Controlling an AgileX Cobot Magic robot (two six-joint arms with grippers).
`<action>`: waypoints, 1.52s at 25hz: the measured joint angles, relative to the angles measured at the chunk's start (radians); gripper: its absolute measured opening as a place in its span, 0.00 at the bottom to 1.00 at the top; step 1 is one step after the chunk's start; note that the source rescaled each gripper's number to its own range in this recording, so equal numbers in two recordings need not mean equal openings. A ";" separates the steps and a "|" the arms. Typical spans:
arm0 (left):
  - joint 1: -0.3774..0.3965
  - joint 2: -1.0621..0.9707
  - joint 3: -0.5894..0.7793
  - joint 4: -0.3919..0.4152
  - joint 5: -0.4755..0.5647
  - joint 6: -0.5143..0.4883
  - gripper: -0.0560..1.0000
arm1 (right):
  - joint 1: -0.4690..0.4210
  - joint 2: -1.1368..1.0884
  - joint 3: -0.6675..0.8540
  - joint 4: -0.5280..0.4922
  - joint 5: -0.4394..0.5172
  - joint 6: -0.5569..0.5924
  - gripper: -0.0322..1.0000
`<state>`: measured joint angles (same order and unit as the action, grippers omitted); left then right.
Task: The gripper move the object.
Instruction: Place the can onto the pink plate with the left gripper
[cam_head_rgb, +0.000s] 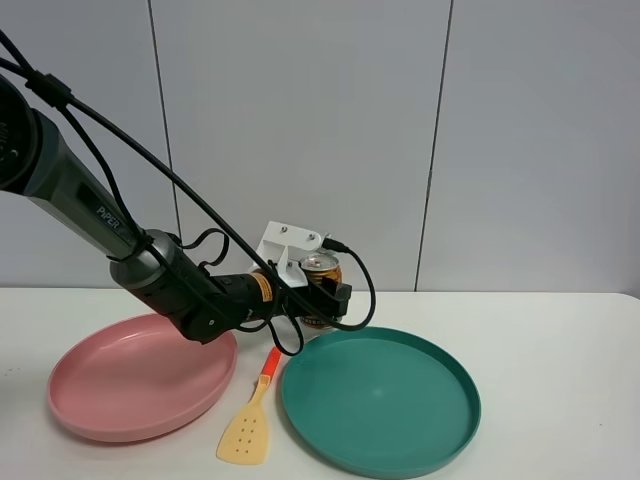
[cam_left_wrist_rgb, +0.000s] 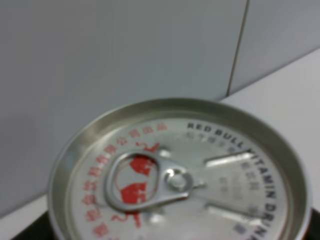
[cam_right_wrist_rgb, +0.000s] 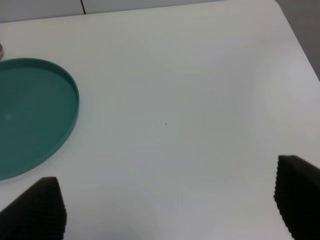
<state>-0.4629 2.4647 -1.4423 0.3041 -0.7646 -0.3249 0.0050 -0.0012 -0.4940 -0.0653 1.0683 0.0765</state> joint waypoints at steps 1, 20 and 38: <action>0.000 -0.006 0.000 0.003 0.000 -0.011 0.05 | 0.000 0.000 0.000 0.000 0.000 0.000 1.00; 0.081 -0.247 0.233 0.085 0.050 -0.026 0.05 | 0.000 0.000 0.000 0.000 0.000 0.000 1.00; 0.304 -0.534 0.711 0.095 -0.081 -0.026 0.05 | 0.000 0.000 0.000 0.000 0.000 0.000 1.00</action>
<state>-0.1588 1.9307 -0.7308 0.3988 -0.8456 -0.3508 0.0050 -0.0012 -0.4940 -0.0653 1.0683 0.0765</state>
